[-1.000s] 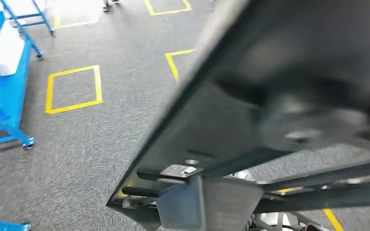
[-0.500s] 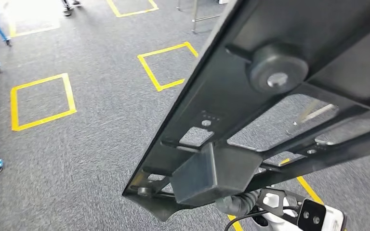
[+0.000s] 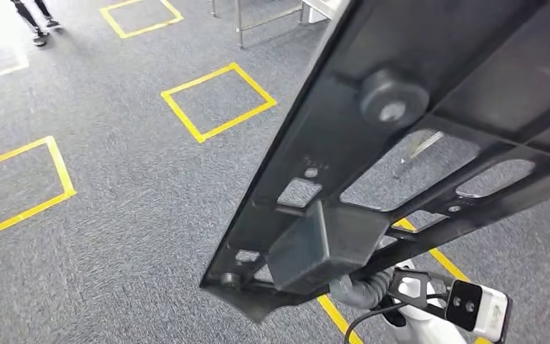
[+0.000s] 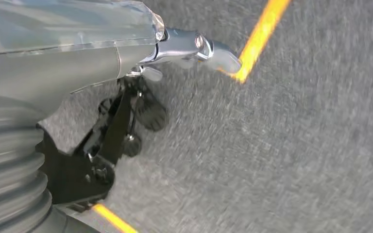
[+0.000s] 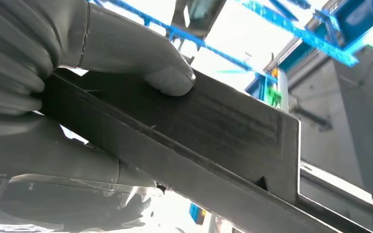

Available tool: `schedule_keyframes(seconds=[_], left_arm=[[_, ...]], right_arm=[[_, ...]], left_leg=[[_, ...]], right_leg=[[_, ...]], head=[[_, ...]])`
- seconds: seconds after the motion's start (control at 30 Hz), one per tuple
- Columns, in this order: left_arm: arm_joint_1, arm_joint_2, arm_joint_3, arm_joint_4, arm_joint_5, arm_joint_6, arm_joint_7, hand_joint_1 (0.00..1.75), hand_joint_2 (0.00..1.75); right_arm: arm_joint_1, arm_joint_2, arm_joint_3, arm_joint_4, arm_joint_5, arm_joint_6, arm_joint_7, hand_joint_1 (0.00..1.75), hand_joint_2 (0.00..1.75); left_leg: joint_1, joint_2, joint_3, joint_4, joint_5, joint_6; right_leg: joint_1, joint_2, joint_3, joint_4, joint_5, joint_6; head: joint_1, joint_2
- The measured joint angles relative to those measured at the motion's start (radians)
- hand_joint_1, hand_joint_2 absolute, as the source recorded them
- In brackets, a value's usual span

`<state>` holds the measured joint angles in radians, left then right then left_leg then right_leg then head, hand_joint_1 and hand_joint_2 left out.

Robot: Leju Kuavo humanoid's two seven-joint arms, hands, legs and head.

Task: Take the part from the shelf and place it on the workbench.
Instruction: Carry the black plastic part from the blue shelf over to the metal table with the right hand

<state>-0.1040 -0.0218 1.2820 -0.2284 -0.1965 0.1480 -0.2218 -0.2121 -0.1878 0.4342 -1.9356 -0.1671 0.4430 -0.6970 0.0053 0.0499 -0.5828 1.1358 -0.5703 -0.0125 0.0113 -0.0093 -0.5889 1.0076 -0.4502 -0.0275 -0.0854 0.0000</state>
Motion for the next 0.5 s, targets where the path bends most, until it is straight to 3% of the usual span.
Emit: schedule_keyframes(seconds=[0.07, 0.1, 0.13, 0.17, 0.23, 0.3, 0.37, 0.43, 0.5], left_arm=[[0.006, -0.001, 0.0, 0.0, 0.0, 0.0, -0.001, 0.0, 1.75], [0.009, -0.001, 0.0, 0.0, 0.0, 0.0, -0.002, 0.0, 1.75], [0.011, -0.001, 0.0, 0.0, 0.0, 0.001, -0.002, 0.0, 1.75], [0.012, -0.001, 0.0, 0.0, 0.0, 0.001, -0.003, 0.0, 1.75], [0.012, -0.001, 0.0, 0.0, 0.0, 0.002, -0.003, 0.0, 1.75], [0.012, -0.001, 0.0, 0.0, -0.001, 0.003, -0.003, 0.0, 1.75], [0.01, -0.001, 0.0, 0.0, -0.001, 0.005, -0.004, 0.0, 1.75], [0.008, -0.003, 0.0, 0.0, 0.0, 0.006, -0.005, 0.0, 1.75], [0.009, -0.004, 0.0, 0.0, 0.0, 0.007, -0.007, 0.0, 1.75]], right_arm=[[0.005, -0.002, -0.008, 0.004, 0.0, 0.008, 0.0, 1.75, 1.75], [0.01, -0.003, -0.013, 0.006, -0.001, 0.012, 0.0, 1.75, 1.75], [0.015, -0.005, -0.019, 0.007, -0.001, 0.014, 0.0, 1.75, 1.75], [0.018, -0.006, -0.024, 0.008, -0.002, 0.018, 0.0, 1.75, 1.75], [0.023, -0.011, -0.037, 0.008, -0.004, 0.025, 0.0, 1.75, 1.75], [0.029, -0.017, -0.052, 0.007, -0.01, 0.033, 0.0, 1.75, 1.75], [0.04, -0.026, -0.069, 0.007, -0.016, 0.041, 0.0, 1.75, 1.75], [0.051, -0.038, -0.085, 0.006, -0.02, 0.047, 0.0, 1.75, 1.75], [0.058, -0.048, -0.102, 0.004, -0.025, 0.059, 0.0, 1.75, 1.75]], left_leg=[[0.002, -0.031, -0.07, 0.13, -0.048, -0.004], [0.004, -0.038, -0.095, 0.168, -0.051, -0.006], [0.006, -0.04, -0.101, 0.165, -0.032, -0.008], [0.008, -0.044, -0.089, 0.126, 0.003, -0.01], [0.015, -0.076, -0.038, -0.003, 0.071, -0.014], [0.019, -0.104, -0.008, -0.074, 0.089, -0.008], [0.016, -0.097, -0.005, -0.08, 0.086, 0.006], [0.017, -0.078, -0.003, -0.086, 0.09, 0.019], [0.017, -0.057, 0.0, -0.093, 0.092, 0.03]], right_leg=[[-0.002, 0.024, 0.001, 0.0, -0.001, -0.004], [-0.002, 0.038, 0.002, 0.002, -0.002, -0.004], [-0.004, 0.053, 0.003, 0.005, -0.003, -0.002], [-0.006, 0.067, 0.003, 0.009, -0.006, 0.001], [-0.01, 0.092, 0.001, 0.025, -0.016, 0.012], [-0.012, 0.113, -0.009, 0.038, -0.022, 0.025], [-0.015, 0.13, -0.015, 0.038, -0.019, 0.036], [-0.015, 0.116, -0.021, 0.048, -0.027, 0.045], [-0.014, 0.062, -0.06, 0.127, -0.071, 0.054]], head=[[0.0, 0.0], [0.0, 0.0], [0.0, 0.0], [0.0, 0.0], [0.0, 0.0], [0.0, 0.0], [0.0, 0.0], [0.0, 0.0], [0.0, 0.0]])
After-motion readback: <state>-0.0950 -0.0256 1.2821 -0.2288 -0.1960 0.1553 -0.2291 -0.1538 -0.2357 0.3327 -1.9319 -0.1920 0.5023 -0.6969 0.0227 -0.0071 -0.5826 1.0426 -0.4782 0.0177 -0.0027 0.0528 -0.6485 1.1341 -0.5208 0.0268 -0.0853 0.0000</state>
